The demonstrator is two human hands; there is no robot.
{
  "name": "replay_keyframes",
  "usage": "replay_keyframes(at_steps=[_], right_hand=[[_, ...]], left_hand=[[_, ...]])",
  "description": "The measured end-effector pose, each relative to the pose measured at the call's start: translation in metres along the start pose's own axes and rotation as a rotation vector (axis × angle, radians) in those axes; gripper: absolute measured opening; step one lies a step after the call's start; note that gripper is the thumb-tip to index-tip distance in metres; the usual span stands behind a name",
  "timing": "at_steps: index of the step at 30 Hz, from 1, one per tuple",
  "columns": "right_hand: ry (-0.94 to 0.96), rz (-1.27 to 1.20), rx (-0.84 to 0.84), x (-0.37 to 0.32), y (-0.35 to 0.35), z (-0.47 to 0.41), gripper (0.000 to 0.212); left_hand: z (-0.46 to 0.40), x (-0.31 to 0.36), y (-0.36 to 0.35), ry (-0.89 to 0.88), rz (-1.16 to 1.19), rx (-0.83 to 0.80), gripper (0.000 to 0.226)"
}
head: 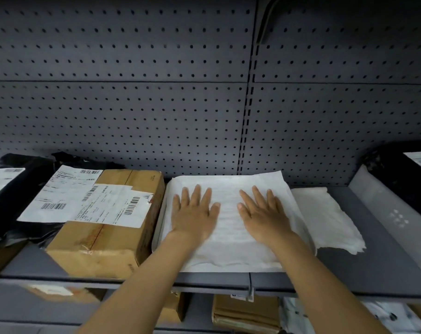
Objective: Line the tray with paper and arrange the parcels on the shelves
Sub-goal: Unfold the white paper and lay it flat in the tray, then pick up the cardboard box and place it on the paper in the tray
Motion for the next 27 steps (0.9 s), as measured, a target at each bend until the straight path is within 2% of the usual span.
replay_keyframes(at_steps=[5, 7, 10, 13, 15, 18, 21, 27], right_hand=[[-0.063, 0.011, 0.0, 0.003, -0.001, 0.0, 0.06], [-0.089, -0.012, -0.001, 0.003, 0.004, 0.002, 0.064], [-0.055, -0.155, 0.117, -0.007, 0.029, 0.006, 0.068], [0.131, -0.352, 0.352, -0.042, 0.071, 0.011, 0.06], [0.239, -0.556, 0.447, -0.072, 0.101, 0.015, 0.051], [0.386, -0.821, 0.521, -0.121, 0.134, 0.025, 0.038], [0.482, -1.061, 0.486, -0.164, 0.145, 0.031, 0.031], [0.531, -1.21, 0.428, -0.226, 0.138, 0.034, 0.031]], left_hand=[[0.001, 0.001, 0.003, -0.004, 0.011, 0.012, 0.066], [0.005, 0.003, 0.008, -0.013, 0.086, 0.02, 0.065], [0.025, 0.017, 0.037, -0.102, 0.4, 0.133, 0.062], [0.056, 0.025, 0.092, -0.226, 0.716, 0.374, 0.045], [0.075, 0.015, 0.131, -0.247, 0.884, 0.485, 0.036], [0.094, -0.026, 0.176, -0.188, 1.091, 0.574, 0.026], [0.113, -0.079, 0.201, -0.079, 1.181, 0.639, 0.021], [0.129, -0.167, 0.215, 0.095, 1.318, 0.69, 0.021]])
Point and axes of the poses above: each hand's wrist, its own z-axis away from the middle knuckle, its own y-axis out of the back of the hand, x = y × z, the point moved 3 cm from there along -z, towards the middle knuckle, and after that the axes turned 6 degrees about y, right-handed, at the moved point
